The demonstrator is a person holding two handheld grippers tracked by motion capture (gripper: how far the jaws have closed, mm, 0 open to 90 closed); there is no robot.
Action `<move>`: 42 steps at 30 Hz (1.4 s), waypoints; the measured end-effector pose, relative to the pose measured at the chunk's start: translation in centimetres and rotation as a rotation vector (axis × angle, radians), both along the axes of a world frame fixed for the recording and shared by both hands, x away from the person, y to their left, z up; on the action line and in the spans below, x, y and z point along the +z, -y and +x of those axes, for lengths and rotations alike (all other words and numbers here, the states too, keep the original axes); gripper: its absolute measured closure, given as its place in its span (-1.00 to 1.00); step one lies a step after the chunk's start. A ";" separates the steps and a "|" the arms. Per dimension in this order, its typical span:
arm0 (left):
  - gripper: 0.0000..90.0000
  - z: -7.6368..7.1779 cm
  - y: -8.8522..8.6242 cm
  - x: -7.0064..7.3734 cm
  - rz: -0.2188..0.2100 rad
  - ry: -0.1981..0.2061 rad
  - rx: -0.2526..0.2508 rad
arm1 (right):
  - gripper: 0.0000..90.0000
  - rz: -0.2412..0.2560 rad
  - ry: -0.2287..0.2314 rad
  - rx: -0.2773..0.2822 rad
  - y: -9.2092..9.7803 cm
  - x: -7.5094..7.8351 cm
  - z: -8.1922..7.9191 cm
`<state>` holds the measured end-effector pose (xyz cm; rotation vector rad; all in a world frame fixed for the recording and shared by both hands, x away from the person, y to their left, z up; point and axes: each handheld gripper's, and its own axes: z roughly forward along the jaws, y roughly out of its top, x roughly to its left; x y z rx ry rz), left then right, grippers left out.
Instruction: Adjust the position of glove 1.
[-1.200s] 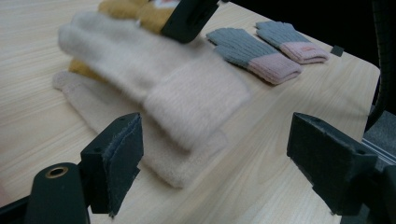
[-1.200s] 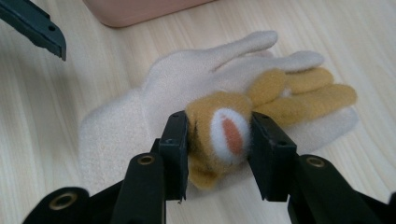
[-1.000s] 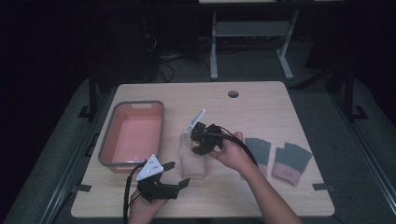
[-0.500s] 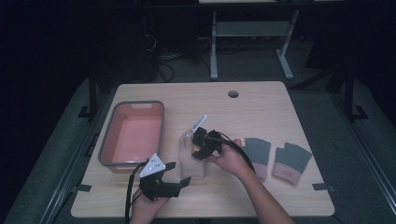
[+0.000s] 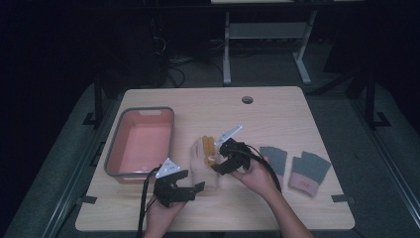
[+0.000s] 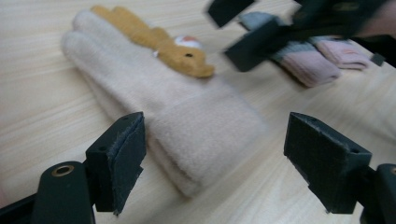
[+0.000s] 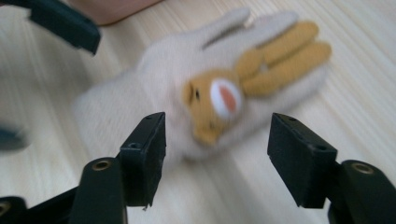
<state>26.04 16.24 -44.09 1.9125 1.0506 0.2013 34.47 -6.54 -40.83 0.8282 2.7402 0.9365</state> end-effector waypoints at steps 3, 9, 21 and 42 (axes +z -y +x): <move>-0.51 0.6 0.5 -0.2 0.026 -0.029 0.027 | -0.25 0.016 -0.010 -0.031 1.2 -0.2 -0.8; -0.50 1.6 0.9 -0.7 0.024 -0.103 0.085 | -0.27 0.055 -0.019 -0.081 3.8 -0.8 -2.3; -0.27 3.9 1.1 -1.4 -0.015 -0.283 0.121 | -0.29 0.090 -0.025 -0.131 6.2 -2.1 -3.4; 0.27 6.0 2.1 -2.0 -0.050 -0.367 -0.055 | -0.31 0.129 -0.027 -0.179 7.1 -1.9 -3.8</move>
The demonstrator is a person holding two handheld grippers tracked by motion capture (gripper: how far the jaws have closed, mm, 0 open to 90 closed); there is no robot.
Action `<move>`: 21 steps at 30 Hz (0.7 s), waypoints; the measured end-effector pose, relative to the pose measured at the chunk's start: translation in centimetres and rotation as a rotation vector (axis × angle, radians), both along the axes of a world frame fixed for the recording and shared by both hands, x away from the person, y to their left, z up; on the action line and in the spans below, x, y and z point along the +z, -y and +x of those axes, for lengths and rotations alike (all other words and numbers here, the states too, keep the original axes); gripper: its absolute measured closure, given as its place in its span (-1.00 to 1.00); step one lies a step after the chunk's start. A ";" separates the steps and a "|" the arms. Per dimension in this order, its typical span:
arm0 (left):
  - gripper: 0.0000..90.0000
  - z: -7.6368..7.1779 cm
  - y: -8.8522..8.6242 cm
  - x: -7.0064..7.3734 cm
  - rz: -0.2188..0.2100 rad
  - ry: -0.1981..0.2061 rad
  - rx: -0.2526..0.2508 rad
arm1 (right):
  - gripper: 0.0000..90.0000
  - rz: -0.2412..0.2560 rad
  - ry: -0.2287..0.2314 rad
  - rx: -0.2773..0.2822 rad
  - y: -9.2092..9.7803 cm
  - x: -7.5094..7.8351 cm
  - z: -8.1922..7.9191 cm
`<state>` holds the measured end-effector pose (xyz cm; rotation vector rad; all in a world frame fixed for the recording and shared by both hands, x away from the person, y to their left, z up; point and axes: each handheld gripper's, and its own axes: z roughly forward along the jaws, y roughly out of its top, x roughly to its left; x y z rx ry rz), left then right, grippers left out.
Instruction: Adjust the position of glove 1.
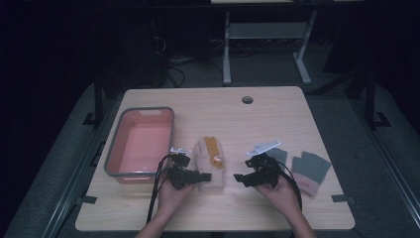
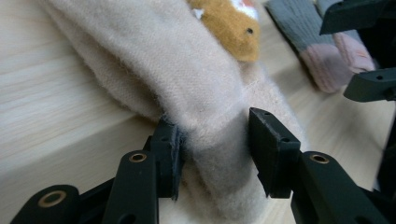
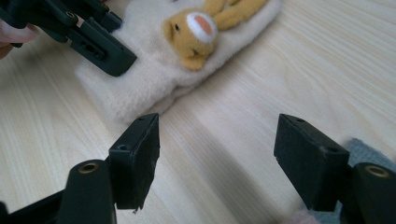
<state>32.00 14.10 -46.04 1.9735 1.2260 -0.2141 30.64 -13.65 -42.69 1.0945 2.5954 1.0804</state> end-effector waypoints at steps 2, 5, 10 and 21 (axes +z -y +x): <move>0.27 0.3 0.4 0.1 0.007 -0.006 -0.024 | -0.31 0.000 -0.001 -0.006 0.1 0.0 0.0; 0.27 0.6 1.0 0.3 0.023 -0.004 -0.058 | -0.31 0.001 -0.006 -0.016 0.3 0.0 0.1; 0.27 1.2 2.3 0.3 0.025 0.001 -0.097 | -0.31 0.015 -0.032 -0.043 0.8 -0.1 0.3; 0.02 1.3 3.6 0.4 0.030 0.013 -0.130 | -0.25 0.102 -0.133 -0.102 1.5 -0.7 1.0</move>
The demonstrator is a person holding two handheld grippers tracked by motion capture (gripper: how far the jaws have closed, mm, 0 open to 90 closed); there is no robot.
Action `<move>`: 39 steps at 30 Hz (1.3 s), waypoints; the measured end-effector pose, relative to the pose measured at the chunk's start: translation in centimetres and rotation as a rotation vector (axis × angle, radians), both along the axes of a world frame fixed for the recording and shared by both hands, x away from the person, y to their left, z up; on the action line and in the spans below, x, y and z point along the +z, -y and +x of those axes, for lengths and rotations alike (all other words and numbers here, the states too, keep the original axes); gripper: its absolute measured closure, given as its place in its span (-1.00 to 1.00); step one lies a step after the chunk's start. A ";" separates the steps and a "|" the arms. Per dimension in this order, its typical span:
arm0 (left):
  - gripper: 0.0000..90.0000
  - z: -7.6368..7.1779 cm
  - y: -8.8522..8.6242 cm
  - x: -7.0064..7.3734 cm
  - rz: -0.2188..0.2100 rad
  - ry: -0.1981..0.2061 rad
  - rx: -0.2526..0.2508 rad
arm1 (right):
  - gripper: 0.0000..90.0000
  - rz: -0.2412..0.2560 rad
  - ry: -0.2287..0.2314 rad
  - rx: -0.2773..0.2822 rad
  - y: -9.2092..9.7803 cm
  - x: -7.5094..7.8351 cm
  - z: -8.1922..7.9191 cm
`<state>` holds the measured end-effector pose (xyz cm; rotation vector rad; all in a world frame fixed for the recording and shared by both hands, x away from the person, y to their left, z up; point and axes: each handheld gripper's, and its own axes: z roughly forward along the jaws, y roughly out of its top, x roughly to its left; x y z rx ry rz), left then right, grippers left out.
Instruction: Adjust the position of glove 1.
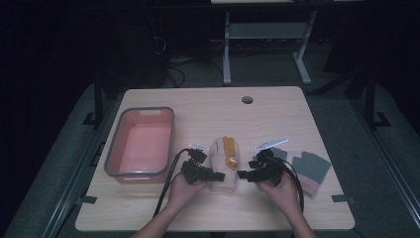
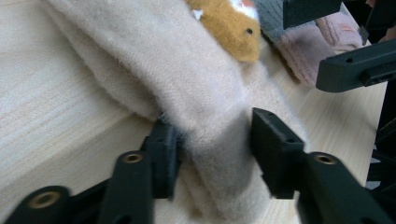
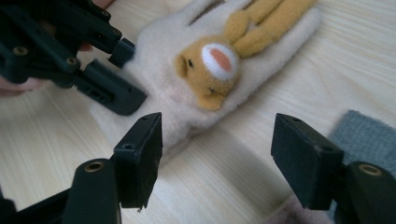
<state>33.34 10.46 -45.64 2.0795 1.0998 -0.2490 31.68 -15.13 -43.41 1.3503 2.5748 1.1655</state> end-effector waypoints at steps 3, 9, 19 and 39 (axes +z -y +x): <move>-0.25 -0.3 -0.6 0.2 -0.045 -0.004 0.020 | -0.23 0.027 -0.031 -0.004 -0.1 -0.2 0.3; -0.28 -0.7 -1.3 0.0 -0.037 -0.031 0.038 | -0.24 0.099 -0.099 -0.026 -0.4 -0.8 0.9; -0.10 -0.9 -1.1 -0.5 -0.044 -0.060 0.036 | -0.25 0.110 -0.142 -0.092 -1.0 -1.5 1.4; 0.34 -0.9 -0.8 -0.5 0.011 -0.051 -0.006 | -0.03 0.127 -0.215 -0.184 -2.4 -2.8 2.1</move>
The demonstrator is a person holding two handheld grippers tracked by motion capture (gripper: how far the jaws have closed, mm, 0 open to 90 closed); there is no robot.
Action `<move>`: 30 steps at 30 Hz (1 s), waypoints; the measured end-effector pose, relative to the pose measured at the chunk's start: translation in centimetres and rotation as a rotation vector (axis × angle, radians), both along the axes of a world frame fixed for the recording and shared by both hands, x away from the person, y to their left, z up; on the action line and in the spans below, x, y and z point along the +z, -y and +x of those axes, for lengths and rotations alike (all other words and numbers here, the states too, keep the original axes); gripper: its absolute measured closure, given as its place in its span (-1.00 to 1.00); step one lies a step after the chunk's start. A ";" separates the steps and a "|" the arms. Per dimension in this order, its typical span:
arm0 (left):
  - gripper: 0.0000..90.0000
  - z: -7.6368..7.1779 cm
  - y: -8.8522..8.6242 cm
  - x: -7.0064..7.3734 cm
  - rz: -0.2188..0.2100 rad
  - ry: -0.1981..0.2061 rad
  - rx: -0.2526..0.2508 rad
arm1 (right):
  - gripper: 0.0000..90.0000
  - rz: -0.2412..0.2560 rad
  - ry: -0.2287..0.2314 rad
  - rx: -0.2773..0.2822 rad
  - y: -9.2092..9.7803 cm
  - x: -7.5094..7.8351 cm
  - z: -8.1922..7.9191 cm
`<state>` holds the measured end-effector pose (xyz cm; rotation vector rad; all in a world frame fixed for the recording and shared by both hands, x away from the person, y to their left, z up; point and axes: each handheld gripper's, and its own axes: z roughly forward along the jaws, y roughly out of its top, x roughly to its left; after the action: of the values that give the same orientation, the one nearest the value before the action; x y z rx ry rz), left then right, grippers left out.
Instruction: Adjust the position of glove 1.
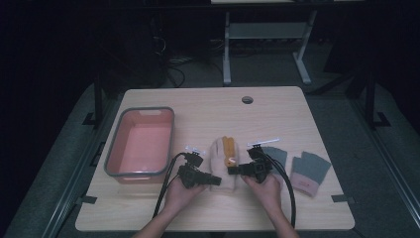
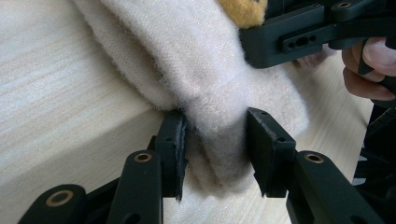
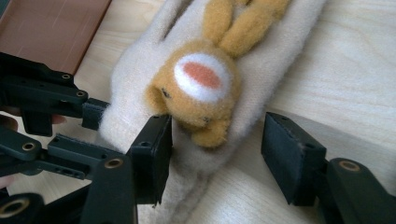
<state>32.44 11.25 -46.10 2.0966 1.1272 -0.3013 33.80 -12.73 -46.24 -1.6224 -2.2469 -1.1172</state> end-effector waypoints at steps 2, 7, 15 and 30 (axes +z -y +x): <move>0.35 0.0 0.0 0.0 0.005 0.006 -0.002 | 0.01 0.007 -0.007 -0.004 -0.3 0.0 -0.1; 0.36 0.0 0.0 0.0 0.011 0.004 -0.004 | 0.19 0.032 -0.020 -0.011 -1.0 -0.3 -0.2; 0.41 0.1 -0.2 -0.1 0.010 0.017 -0.002 | 0.41 0.047 -0.024 -0.016 -1.7 -0.6 -0.1; 0.52 0.5 -0.8 -0.4 -0.079 -0.037 0.025 | 0.75 0.111 -0.027 0.043 -1.1 -0.6 0.4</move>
<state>32.96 12.04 -46.50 2.0139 1.1445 -0.3679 34.21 -11.60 -46.80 -1.5302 -2.1519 -1.1793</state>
